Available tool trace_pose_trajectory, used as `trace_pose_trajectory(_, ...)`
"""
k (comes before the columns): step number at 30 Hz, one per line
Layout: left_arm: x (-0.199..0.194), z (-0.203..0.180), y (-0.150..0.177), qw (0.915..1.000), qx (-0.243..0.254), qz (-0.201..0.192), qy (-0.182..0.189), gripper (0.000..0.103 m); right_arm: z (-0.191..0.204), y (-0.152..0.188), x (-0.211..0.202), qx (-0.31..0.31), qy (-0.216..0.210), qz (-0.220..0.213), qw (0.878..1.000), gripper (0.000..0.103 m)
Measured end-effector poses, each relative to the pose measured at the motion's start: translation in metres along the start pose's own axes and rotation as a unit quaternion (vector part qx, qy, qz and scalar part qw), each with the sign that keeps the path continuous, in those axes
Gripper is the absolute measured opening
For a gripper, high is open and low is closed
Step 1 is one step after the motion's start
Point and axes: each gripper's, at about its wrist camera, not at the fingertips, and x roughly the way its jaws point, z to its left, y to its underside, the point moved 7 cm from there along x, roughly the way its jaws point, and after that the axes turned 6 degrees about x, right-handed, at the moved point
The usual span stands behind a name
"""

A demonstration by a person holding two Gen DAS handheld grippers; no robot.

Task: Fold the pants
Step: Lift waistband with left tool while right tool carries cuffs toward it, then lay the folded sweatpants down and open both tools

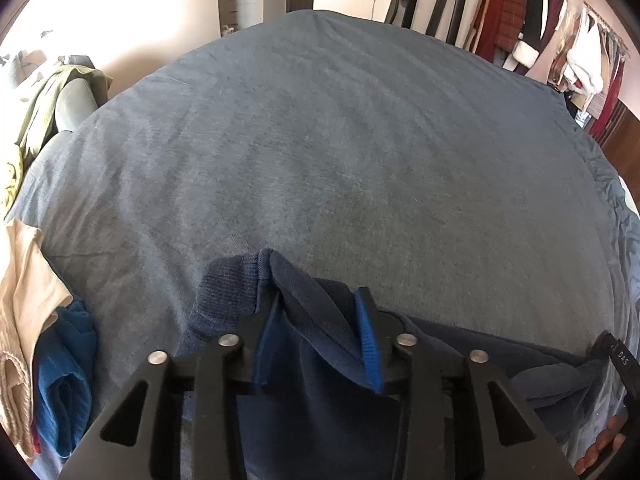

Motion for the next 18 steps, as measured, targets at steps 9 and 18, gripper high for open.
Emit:
trace_pose_trajectory(9, -0.028, 0.003, -0.023, 0.9963, 0.028, -0.067, -0.047, 0.070, 0.003, -0.016, -0.025, -0.013, 0.000, -0.037, 0.999, 0.048)
trace_pose_trajectory(18, -0.061, -0.003, -0.011, 0.9890, 0.101, -0.097, -0.047, 0.070, -0.002, -0.014, -0.063, -0.029, -0.047, -0.052, 0.997, 0.048)
